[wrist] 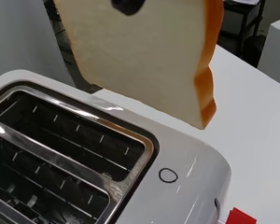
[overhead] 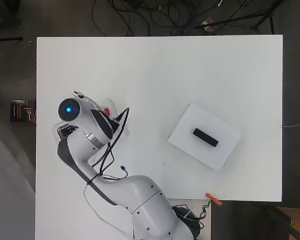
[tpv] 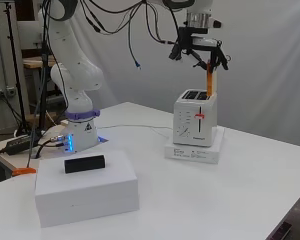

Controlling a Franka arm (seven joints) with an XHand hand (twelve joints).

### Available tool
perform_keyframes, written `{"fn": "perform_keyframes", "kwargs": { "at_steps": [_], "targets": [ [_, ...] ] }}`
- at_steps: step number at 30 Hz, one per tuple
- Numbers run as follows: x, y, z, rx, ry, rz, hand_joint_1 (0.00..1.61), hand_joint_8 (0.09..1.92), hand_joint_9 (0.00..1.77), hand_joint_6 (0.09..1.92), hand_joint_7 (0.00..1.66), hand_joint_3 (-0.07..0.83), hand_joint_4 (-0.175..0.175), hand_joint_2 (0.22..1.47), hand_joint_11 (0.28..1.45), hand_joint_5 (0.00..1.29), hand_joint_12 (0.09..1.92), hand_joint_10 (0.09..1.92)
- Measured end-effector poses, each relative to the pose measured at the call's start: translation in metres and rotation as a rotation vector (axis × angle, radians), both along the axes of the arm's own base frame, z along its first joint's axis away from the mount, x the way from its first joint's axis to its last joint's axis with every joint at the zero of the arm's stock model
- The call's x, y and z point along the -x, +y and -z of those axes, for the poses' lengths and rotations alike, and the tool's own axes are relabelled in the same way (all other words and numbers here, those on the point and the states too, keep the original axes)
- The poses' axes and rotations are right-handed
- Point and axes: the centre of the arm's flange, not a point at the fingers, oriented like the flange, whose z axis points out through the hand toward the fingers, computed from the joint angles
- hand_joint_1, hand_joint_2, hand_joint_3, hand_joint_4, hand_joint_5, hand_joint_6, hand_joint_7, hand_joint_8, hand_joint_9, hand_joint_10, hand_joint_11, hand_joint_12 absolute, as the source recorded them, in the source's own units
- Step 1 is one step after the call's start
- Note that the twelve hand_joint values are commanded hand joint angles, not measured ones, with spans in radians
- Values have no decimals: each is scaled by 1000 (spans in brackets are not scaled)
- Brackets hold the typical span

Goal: Teleoperate dual arm-hand system to toast a bread

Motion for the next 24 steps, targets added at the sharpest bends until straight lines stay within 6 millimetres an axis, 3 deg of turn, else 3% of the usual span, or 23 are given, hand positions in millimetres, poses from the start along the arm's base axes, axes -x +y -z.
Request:
{"fn": "perform_keyframes", "kwargs": {
  "at_steps": [4, 11, 18, 24],
  "targets": [
    [13, 7, -5, 0, -3, -31, 1245, 880, 1444, 1182, 1124, 0, -175, 1143, 848, 755, 87, 87],
    [30, 10, 10, 28, -10, -118, 1251, 871, 1490, 1114, 1143, -1, -175, 1130, 878, 789, 87, 87],
    [30, 16, 30, 29, 23, -126, 1256, 851, 1505, 1073, 1158, 0, -175, 1119, 888, 822, 139, 87],
    [22, 35, 22, 37, 8, -118, 1252, 874, 1483, 1109, 1140, 0, -175, 1128, 851, 802, 173, 87]
  ]
}}
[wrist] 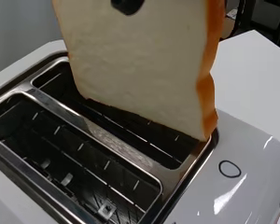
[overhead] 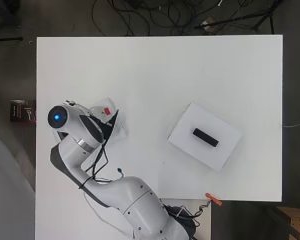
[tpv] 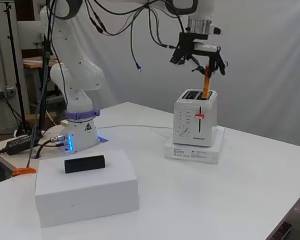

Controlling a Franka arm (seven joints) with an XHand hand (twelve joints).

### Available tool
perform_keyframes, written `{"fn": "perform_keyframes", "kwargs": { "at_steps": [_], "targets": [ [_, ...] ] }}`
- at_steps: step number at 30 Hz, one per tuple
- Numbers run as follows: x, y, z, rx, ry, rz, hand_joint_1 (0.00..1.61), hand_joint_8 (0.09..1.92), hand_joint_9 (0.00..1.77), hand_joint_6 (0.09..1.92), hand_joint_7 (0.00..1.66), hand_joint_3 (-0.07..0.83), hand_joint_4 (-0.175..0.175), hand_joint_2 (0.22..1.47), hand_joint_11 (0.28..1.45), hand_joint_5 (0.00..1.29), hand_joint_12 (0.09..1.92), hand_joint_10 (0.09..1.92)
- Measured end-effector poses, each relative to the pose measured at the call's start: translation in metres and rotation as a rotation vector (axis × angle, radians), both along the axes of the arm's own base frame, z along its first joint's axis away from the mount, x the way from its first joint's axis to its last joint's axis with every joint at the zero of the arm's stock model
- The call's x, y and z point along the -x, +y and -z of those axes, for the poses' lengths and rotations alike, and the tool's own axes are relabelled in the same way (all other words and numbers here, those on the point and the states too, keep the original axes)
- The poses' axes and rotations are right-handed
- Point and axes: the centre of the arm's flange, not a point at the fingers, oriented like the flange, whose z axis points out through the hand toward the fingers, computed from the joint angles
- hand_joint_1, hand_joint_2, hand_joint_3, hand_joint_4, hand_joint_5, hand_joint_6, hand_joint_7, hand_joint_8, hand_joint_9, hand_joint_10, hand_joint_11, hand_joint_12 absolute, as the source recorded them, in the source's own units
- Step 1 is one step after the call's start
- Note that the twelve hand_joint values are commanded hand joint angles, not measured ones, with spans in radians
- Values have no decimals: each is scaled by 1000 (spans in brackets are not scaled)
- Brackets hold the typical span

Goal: Teleoperate dual arm-hand system to toast a bread

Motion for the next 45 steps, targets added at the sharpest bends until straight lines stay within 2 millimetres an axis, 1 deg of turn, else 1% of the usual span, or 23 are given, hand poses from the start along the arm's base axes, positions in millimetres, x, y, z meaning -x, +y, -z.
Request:
{"fn": "perform_keyframes", "kwargs": {
  "at_steps": [4, 9, 12, 17, 21, 24, 25, 27, 28, 29, 30, 31, 32, 34, 37, 38, 40, 41, 42, 43, 44, 45],
  "targets": [
    [-3, 4, 4, 9, -10, -21, 1251, 876, 1483, 1116, 1139, 0, -175, 1129, 839, 796, 177, 87],
    [-6, 10, 17, 14, 40, -22, 1251, 885, 1475, 1118, 1134, 1, -175, 1131, 818, 794, 172, 87],
    [-5, 14, 18, 14, 53, -16, 1249, 904, 1462, 1125, 1124, 1, -175, 1135, 809, 788, 168, 87],
    [-18, 4, 14, 6, 47, 40, 1248, 919, 1454, 1127, 1116, 1, -175, 1137, 804, 785, 165, 87],
    [-8, 21, 15, -15, 38, 40, 1250, 835, 1427, 1148, 1147, -1, -172, 1129, 792, 793, 137, 87],
    [-6, 30, 19, -25, 41, 58, 1242, 778, 1383, 1202, 1154, 0, -149, 1130, 773, 785, 115, 87],
    [-7, 30, 20, -33, 46, 62, 1240, 768, 1377, 1216, 1154, 1, -145, 1131, 771, 783, 111, 87],
    [-9, 29, 23, -38, 56, 68, 1240, 762, 1380, 1225, 1155, 1, -147, 1132, 773, 779, 108, 87],
    [-11, 28, 26, -40, 63, 71, 1019, 570, 1345, 889, 1111, 2, -80, 1147, 754, 714, 87, 87],
    [-12, 26, 29, -42, 70, 77, 699, 334, 1063, 537, 854, -22, -48, 1052, 640, 484, 87, 87],
    [-14, 24, 32, -43, 79, 82, 461, 176, 748, 289, 562, -28, -36, 944, 530, 276, 87, 87],
    [-17, 21, 34, -42, 90, 88, 321, 87, 536, 147, 366, -27, -36, 875, 458, 146, 87, 87],
    [-21, 15, 35, -36, 101, 105, 245, 87, 419, 87, 259, -22, -42, 840, 417, 79, 87, 87],
    [-26, 10, 42, -27, 129, 132, 176, 87, 334, 87, 187, -5, -55, 840, 383, 41, 87, 87],
    [-24, 18, 55, -16, 158, 143, 115, 87, 337, 87, 207, 9, -66, 899, 369, 99, 87, 87],
    [-21, 24, 58, -14, 164, 140, 107, 87, 360, 87, 243, 9, -64, 923, 368, 162, 87, 87],
    [-14, 34, 59, -19, 166, 134, 99, 87, 398, 87, 291, 10, -63, 958, 370, 245, 87, 87],
    [-14, 34, 57, -27, 167, 139, 97, 87, 408, 87, 303, 8, -64, 969, 370, 264, 87, 87],
    [-16, 29, 56, -40, 167, 157, 96, 87, 413, 87, 309, 6, -64, 975, 370, 275, 87, 87],
    [-20, 20, 54, -51, 165, 187, 95, 87, 416, 87, 312, 4, -64, 979, 370, 280, 87, 87],
    [-26, 7, 52, -62, 162, 225, 95, 87, 417, 87, 314, 4, -64, 982, 370, 283, 87, 87],
    [-33, -8, 50, -73, 158, 269, 97, 87, 417, 87, 322, 7, -56, 992, 370, 293, 87, 87]
  ]
}}
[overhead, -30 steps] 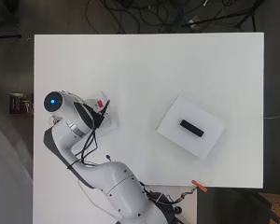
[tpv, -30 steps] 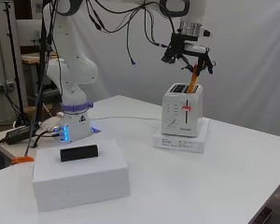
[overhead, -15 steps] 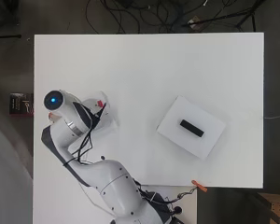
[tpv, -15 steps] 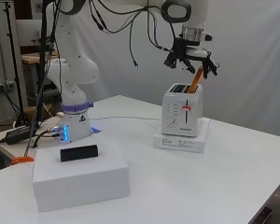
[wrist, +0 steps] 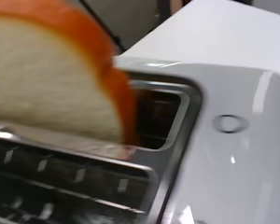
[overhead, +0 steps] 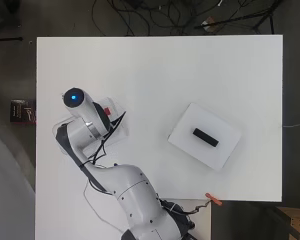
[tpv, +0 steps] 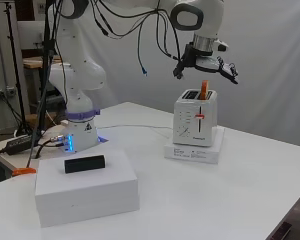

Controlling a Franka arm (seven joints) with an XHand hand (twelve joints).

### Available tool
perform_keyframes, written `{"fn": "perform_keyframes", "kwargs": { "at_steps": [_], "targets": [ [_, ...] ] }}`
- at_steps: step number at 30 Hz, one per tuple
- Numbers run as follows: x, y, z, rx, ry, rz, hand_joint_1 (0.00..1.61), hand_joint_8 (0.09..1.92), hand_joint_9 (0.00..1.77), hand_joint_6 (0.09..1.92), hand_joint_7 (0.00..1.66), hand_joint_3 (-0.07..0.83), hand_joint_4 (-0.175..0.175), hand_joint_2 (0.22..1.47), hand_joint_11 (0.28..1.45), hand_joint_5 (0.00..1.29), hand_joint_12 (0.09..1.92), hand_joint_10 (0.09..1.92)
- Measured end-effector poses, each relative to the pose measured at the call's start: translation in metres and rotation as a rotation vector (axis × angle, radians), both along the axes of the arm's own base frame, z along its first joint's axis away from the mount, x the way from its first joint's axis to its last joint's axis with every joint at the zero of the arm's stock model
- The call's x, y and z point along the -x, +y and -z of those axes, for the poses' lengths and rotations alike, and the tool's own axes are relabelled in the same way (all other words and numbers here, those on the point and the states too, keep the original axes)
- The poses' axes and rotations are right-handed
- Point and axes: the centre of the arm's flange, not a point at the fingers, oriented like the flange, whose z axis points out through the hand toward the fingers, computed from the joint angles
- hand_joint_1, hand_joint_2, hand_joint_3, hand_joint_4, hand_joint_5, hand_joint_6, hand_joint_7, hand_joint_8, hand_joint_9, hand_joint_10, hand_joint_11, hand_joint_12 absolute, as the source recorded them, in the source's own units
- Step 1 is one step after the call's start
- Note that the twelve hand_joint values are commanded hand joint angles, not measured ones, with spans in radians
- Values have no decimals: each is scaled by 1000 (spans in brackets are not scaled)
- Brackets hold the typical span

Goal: Teleoperate dual arm-hand system to toast a bread

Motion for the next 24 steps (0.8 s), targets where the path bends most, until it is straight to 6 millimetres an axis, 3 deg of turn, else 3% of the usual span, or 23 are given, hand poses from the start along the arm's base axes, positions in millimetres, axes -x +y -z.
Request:
{"fn": "perform_keyframes", "kwargs": {
  "at_steps": [4, 6, 8, 10, 13, 14, 16, 21, 23, 24],
  "targets": [
    [-23, -65, -9, -41, -4, 174, 59, 87, 392, 87, 322, 15, -56, 1031, 364, 248, 87, 87],
    [-29, -81, -7, -55, 9, 229, 54, 87, 348, 87, 284, 14, -58, 1043, 355, 210, 87, 87],
    [-28, -77, -3, -36, 9, 263, 40, 87, 413, 87, 336, 10, -64, 1054, 374, 194, 87, 87],
    [-23, -56, 1, 16, -14, 249, 38, 87, 629, 87, 505, 3, -92, 1062, 441, 209, 87, 87],
    [-9, -16, 5, 120, -82, 197, 43, 87, 739, 87, 590, -2, -112, 1056, 479, 219, 87, 87],
    [-9, -16, 5, 126, -92, 200, 45, 87, 758, 87, 604, -2, -117, 1055, 486, 221, 87, 87],
    [-20, -44, 6, 92, -80, 256, 45, 87, 785, 87, 624, -2, -124, 1052, 496, 225, 87, 87],
    [-56, -159, 44, -1, 23, 471, 29, 87, 921, 87, 732, 0, -136, 1052, 571, 245, 87, 87],
    [-62, -176, 63, 1, 47, 510, 18, 87, 982, 87, 784, 0, -135, 1053, 611, 256, 87, 87],
    [-64, -175, 71, 6, 54, 511, 66, 87, 1094, 87, 957, -14, -139, 1045, 632, 288, 400, 243]
  ]
}}
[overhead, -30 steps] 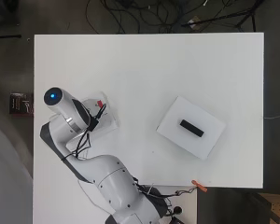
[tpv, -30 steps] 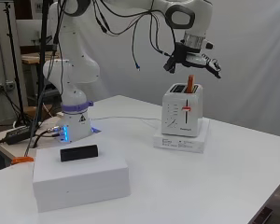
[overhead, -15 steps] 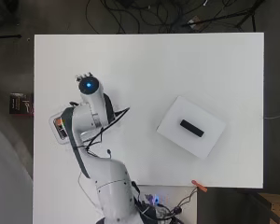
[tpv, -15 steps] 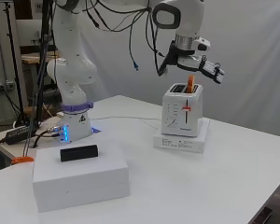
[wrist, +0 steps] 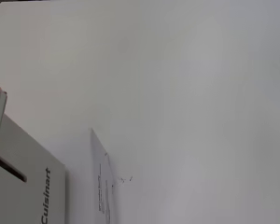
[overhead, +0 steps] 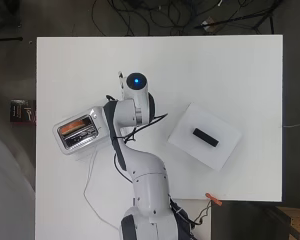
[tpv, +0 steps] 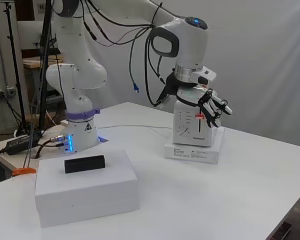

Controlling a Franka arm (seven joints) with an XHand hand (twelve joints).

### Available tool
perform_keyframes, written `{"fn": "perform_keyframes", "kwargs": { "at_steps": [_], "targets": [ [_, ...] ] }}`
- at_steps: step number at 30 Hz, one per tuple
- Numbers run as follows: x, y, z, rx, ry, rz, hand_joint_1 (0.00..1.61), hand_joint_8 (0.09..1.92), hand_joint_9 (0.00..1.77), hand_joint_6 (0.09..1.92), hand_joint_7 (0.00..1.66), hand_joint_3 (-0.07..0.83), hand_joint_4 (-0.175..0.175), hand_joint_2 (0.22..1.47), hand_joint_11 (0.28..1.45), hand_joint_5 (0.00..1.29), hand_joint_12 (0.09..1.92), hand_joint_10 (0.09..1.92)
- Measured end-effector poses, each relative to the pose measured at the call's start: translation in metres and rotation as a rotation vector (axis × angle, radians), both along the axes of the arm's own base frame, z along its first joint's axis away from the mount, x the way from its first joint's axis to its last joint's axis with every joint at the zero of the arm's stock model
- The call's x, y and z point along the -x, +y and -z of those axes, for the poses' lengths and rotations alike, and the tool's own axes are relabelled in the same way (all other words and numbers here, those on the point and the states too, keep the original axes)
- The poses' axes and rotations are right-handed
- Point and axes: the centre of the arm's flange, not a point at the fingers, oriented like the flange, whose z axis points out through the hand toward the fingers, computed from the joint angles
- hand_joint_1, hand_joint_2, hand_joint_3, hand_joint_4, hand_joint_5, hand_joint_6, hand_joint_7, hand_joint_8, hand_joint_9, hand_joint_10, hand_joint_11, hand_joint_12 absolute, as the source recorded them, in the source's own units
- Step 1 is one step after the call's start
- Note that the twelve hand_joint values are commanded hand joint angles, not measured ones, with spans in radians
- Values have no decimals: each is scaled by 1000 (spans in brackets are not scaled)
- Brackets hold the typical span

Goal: Teleoperate dual arm-hand system to toast a bread

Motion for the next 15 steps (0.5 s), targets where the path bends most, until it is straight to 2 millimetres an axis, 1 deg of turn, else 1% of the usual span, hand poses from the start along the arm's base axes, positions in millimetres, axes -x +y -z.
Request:
{"fn": "perform_keyframes", "kwargs": {
  "at_steps": [1, 2, 3, 4, 5, 7, 8, 9, 11, 12, 15],
  "targets": [
    [-1, 2, 7, 1, 6, -2, 72, 412, 1167, 87, 1036, -12, -144, 1057, 681, 302, 882, 689],
    [-2, 4, 13, 2, 12, -2, 72, 794, 1198, 87, 1042, -7, -147, 1075, 714, 305, 1246, 1077],
    [-3, 3, 20, 1, 21, 5, 71, 1073, 1210, 87, 1028, -3, -149, 1090, 739, 303, 1475, 1332],
    [-5, 2, 25, -2, 30, 13, 73, 1270, 1229, 87, 1028, -1, -149, 1100, 772, 302, 1618, 1496],
    [-7, 2, 31, -7, 40, 18, 77, 1429, 1267, 87, 1049, 0, -149, 1106, 821, 304, 1716, 1620],
    [-12, 0, 45, -21, 62, 24, 83, 1709, 1408, 87, 1162, 1, -148, 1112, 975, 322, 1852, 1818],
    [-13, -2, 51, -25, 70, 20, 85, 1814, 1473, 87, 1219, 1, -148, 1115, 1039, 335, 1886, 1869],
    [-14, -4, 56, -31, 75, -2, 90, 1876, 1520, 87, 1262, 1, -149, 1117, 1082, 343, 1904, 1896],
    [-12, -2, 57, -54, 75, -59, 102, 1920, 1564, 87, 1289, 1, -158, 1119, 1132, 323, 1917, 1916],
    [-11, 0, 57, -66, 70, -91, 107, 1920, 1556, 87, 1257, 0, -163, 1118, 1143, 304, 1919, 1919],
    [-4, 8, 53, -70, 48, -136, 108, 1920, 1482, 87, 1148, -2, -167, 1110, 1110, 274, 1920, 1920]
  ]
}}
